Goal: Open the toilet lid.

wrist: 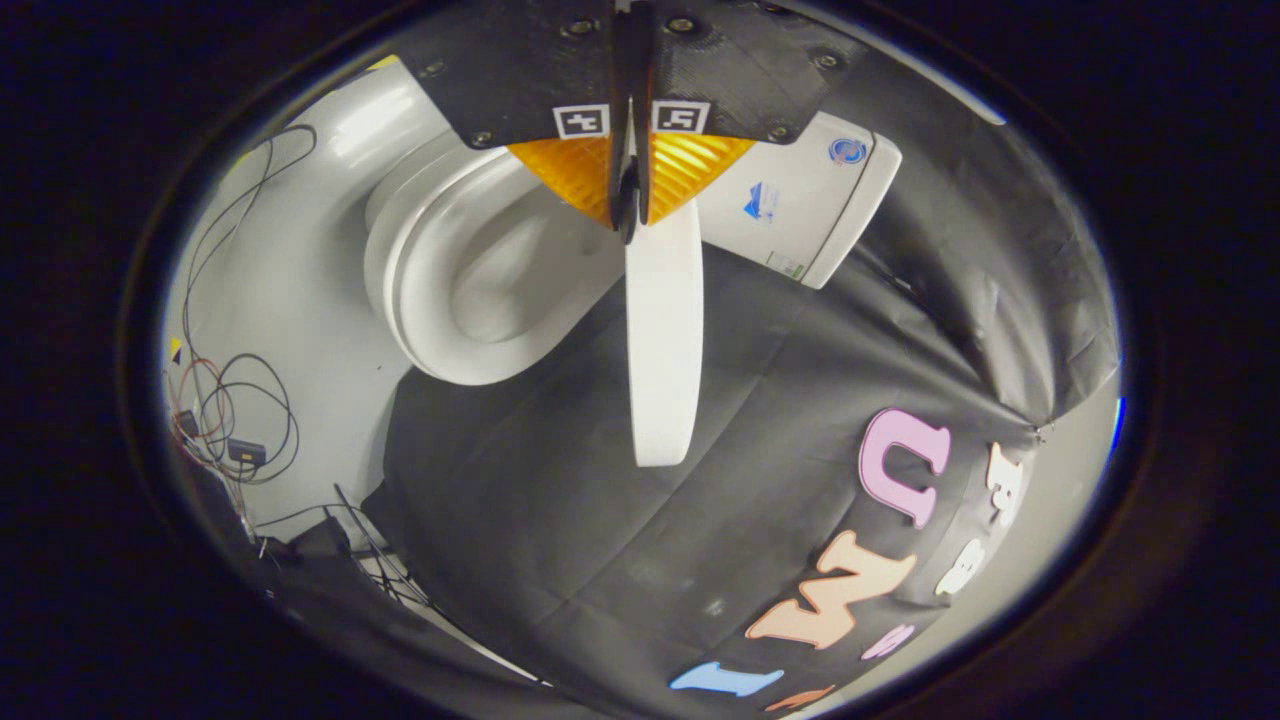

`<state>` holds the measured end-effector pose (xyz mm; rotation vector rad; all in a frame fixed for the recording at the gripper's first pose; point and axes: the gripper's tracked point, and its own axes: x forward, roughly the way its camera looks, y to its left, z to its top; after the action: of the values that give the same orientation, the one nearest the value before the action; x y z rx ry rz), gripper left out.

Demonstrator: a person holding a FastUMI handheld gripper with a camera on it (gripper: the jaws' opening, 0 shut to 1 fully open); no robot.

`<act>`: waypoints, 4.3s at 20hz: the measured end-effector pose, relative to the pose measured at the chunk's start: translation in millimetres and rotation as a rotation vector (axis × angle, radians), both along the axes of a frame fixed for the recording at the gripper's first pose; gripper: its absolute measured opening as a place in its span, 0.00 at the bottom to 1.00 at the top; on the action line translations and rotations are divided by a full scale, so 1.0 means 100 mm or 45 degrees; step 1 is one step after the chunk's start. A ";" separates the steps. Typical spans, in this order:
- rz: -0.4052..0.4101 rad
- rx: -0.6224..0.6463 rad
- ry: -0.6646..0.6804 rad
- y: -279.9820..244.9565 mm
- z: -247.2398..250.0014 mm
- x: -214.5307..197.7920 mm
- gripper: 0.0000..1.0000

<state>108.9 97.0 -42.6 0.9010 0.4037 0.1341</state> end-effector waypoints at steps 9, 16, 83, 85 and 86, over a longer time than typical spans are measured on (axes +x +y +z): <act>-0.062 -0.133 -0.018 0.17 0.23 -0.04 0.01; -0.055 -0.296 -0.079 0.39 0.45 -0.08 0.02; 0.151 -1.063 -0.519 2.48 1.34 -0.31 0.02; 0.148 -1.141 -0.521 2.64 1.34 -0.32 0.02; 0.144 -1.172 -0.520 2.71 1.33 -0.32 0.02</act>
<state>76.7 368.1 90.4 -0.0650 0.0985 0.2066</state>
